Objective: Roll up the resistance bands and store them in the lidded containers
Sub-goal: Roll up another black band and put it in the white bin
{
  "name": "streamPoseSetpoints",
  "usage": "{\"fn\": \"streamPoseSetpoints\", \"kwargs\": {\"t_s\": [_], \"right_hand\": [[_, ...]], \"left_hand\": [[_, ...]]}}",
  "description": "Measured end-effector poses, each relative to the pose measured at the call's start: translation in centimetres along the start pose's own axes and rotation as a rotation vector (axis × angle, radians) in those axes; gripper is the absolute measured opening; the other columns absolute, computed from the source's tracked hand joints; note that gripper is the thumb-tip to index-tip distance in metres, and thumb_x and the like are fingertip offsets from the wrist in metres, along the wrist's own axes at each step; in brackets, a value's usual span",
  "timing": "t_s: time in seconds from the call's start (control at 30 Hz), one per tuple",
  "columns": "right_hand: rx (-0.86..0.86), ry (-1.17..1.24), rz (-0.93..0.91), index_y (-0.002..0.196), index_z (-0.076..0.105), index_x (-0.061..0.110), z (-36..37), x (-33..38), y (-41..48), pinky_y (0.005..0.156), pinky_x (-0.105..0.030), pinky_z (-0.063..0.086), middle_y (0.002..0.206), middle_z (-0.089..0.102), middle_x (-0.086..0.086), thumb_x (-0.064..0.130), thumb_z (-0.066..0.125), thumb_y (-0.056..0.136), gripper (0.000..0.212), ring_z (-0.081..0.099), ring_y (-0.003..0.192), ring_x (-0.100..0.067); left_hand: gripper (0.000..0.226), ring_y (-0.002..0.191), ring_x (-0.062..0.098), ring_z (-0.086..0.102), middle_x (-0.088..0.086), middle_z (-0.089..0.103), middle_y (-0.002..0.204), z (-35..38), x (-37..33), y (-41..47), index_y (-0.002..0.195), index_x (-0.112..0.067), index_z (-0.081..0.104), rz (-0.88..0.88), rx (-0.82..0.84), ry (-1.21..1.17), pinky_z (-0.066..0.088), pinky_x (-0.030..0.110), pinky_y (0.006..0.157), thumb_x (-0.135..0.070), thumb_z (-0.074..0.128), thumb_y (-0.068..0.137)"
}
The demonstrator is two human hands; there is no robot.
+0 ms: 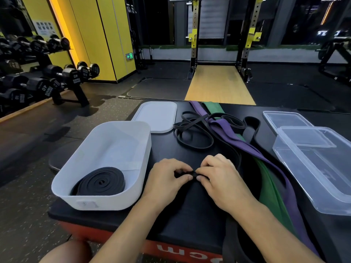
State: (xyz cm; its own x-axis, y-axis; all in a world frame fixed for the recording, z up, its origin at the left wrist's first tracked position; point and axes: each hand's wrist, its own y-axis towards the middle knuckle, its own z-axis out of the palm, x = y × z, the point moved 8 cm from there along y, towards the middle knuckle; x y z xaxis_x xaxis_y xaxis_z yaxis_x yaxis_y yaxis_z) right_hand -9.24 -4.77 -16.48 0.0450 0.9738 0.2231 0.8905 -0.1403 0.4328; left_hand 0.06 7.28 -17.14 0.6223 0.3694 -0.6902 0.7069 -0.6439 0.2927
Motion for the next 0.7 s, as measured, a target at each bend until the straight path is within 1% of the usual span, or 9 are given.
{"fn": "streamPoseSetpoints", "kwargs": {"t_s": [0.1, 0.17, 0.23, 0.3, 0.4, 0.47, 0.57, 0.63, 0.7], "right_hand": [[-0.016, 0.052, 0.019, 0.090, 0.080, 0.027, -0.3, -0.2, 0.0, 0.076, -0.032, 0.051, 0.087, 0.054, 0.016, 0.031, 0.074, 0.091, 0.007, 0.047, 0.085, -0.013], [-0.020, 0.063, 0.014, 0.087, 0.080, 0.027, -0.3, 0.0, -0.1, 0.072, -0.032, 0.051, 0.084, 0.052, 0.016, 0.034, 0.074, 0.091, 0.010, 0.046, 0.085, -0.011], [-0.015, 0.066, 0.003, 0.086, 0.079, 0.027, -0.2, 0.3, -0.1, 0.070, -0.033, 0.051, 0.084, 0.051, 0.016, 0.035, 0.073, 0.091, 0.011, 0.045, 0.084, -0.011], [0.007, 0.065, 0.019, 0.091, 0.080, 0.028, -0.1, 0.1, -0.1, 0.072, -0.031, 0.050, 0.086, 0.051, 0.016, 0.037, 0.071, 0.094, 0.013, 0.042, 0.086, -0.009], [0.071, 0.064, 0.022, 0.103, 0.079, 0.029, 0.1, -0.1, -0.3, 0.075, -0.029, 0.048, 0.094, 0.052, 0.016, 0.035, 0.065, 0.098, 0.016, 0.040, 0.091, -0.007], [0.056, 0.063, 0.017, 0.107, 0.078, 0.031, 0.0, -0.1, -0.5, 0.074, -0.028, 0.047, 0.097, 0.054, 0.017, 0.030, 0.067, 0.098, 0.015, 0.044, 0.092, -0.008], [0.036, 0.069, 0.044, 0.108, 0.076, 0.030, 0.2, -0.2, -0.6, 0.080, -0.033, 0.051, 0.099, 0.052, 0.018, 0.026, 0.068, 0.096, 0.015, 0.047, 0.094, -0.010], [0.006, 0.071, 0.076, 0.113, 0.074, 0.028, 0.0, -0.5, -0.6, 0.081, -0.033, 0.052, 0.100, 0.053, 0.016, 0.027, 0.071, 0.095, 0.018, 0.048, 0.096, -0.011], [0.011, 0.078, 0.093, 0.116, 0.073, 0.028, -0.1, -0.8, -0.6, 0.082, -0.030, 0.051, 0.101, 0.054, 0.016, 0.031, 0.070, 0.096, 0.020, 0.048, 0.098, -0.010]], "left_hand": [[0.020, 0.094, -0.004, 0.066, -0.021, 0.075, 0.095, 0.3, -0.4, -0.2, 0.102, -0.031, 0.082, 0.055, 0.019, -0.035, 0.051, 0.016, 0.086, -0.018, 0.078, 0.087], [0.018, 0.096, -0.001, 0.067, -0.022, 0.074, 0.097, 0.6, -1.2, -0.4, 0.100, -0.029, 0.081, 0.113, 0.033, -0.010, 0.053, 0.021, 0.087, -0.023, 0.069, 0.089], [0.017, 0.093, 0.003, 0.068, -0.021, 0.073, 0.092, 0.9, -1.6, -0.3, 0.092, -0.028, 0.080, 0.139, 0.049, -0.006, 0.055, 0.030, 0.084, -0.026, 0.063, 0.093], [0.016, 0.091, 0.004, 0.069, -0.021, 0.074, 0.089, 1.0, -1.1, 0.2, 0.088, -0.029, 0.079, 0.106, 0.062, -0.036, 0.056, 0.034, 0.084, -0.024, 0.065, 0.095], [0.015, 0.091, 0.002, 0.071, -0.022, 0.075, 0.089, 1.3, -0.2, 0.5, 0.089, -0.032, 0.080, 0.043, 0.082, -0.071, 0.057, 0.034, 0.087, -0.021, 0.070, 0.094], [0.016, 0.091, 0.001, 0.071, -0.021, 0.075, 0.089, 1.4, -0.1, 0.6, 0.090, -0.033, 0.080, 0.036, 0.094, -0.074, 0.057, 0.033, 0.088, -0.021, 0.071, 0.094], [0.016, 0.089, 0.001, 0.070, -0.021, 0.075, 0.088, 1.2, 0.1, 0.6, 0.088, -0.033, 0.080, 0.023, 0.090, -0.095, 0.056, 0.032, 0.087, -0.020, 0.072, 0.094], [0.015, 0.086, 0.001, 0.069, -0.021, 0.074, 0.087, 1.1, 0.1, 0.6, 0.087, -0.033, 0.079, 0.013, 0.085, -0.101, 0.056, 0.032, 0.086, -0.021, 0.074, 0.093], [0.013, 0.085, 0.002, 0.069, -0.022, 0.074, 0.086, 1.1, 0.0, 0.5, 0.087, -0.033, 0.079, 0.011, 0.085, -0.105, 0.055, 0.031, 0.085, -0.022, 0.074, 0.092]]}}
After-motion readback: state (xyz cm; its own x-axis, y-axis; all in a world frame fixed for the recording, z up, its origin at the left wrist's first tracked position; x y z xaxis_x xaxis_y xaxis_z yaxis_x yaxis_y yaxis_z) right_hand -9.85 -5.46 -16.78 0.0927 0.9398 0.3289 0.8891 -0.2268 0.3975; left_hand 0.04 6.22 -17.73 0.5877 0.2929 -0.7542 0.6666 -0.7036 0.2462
